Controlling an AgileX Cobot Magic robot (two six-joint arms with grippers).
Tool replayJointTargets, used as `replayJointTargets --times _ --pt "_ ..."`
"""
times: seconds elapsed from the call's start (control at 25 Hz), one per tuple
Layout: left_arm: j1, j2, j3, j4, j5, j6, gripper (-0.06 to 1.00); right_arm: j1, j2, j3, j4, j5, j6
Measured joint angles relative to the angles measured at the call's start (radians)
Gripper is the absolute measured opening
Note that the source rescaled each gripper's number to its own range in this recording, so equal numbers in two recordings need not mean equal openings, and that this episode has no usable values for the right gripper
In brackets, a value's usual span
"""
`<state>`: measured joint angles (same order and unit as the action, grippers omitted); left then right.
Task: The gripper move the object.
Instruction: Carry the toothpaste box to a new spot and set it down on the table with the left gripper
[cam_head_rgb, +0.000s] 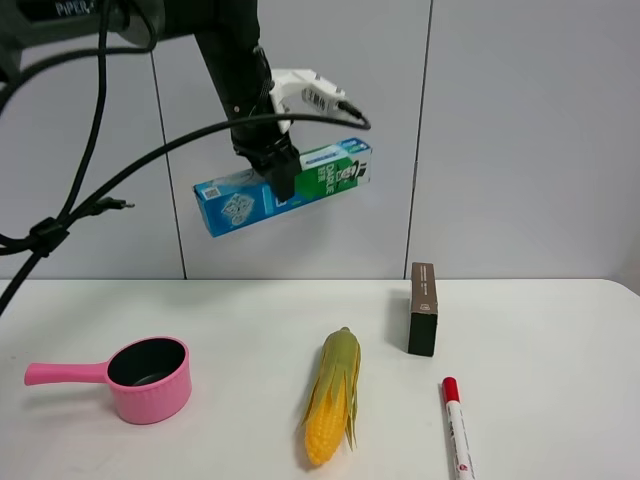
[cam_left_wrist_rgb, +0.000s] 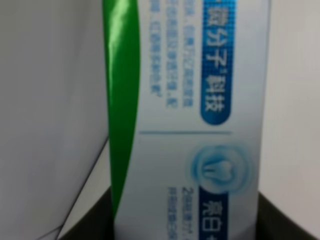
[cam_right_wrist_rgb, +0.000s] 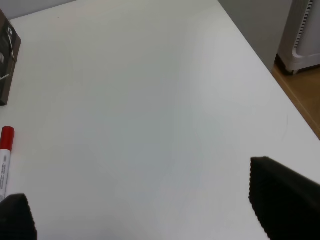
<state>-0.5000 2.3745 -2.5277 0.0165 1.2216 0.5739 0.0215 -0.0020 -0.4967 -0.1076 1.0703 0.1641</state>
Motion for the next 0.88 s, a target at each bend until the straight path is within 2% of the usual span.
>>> replayJointTargets --times 0.2,0.64,0.76,0.88 --pt "-0.097 -0.074 -0.001 0.002 0.012 -0.143 0.0 0.0 0.0 0.0 0.0 0.0 0.0" --pt "-0.362 -0.107 -0.002 -0.016 0.016 -0.683 0.0 0.0 0.0 0.0 0.0 0.0 0.0" --pt "-0.41 -0.106 -0.002 -0.029 0.008 -0.825 0.0 0.0 0.0 0.0 0.0 0.0 0.0" --pt "-0.437 -0.104 -0.002 -0.046 -0.046 -0.931 0.0 0.0 0.0 0.0 0.0 0.0 0.0"
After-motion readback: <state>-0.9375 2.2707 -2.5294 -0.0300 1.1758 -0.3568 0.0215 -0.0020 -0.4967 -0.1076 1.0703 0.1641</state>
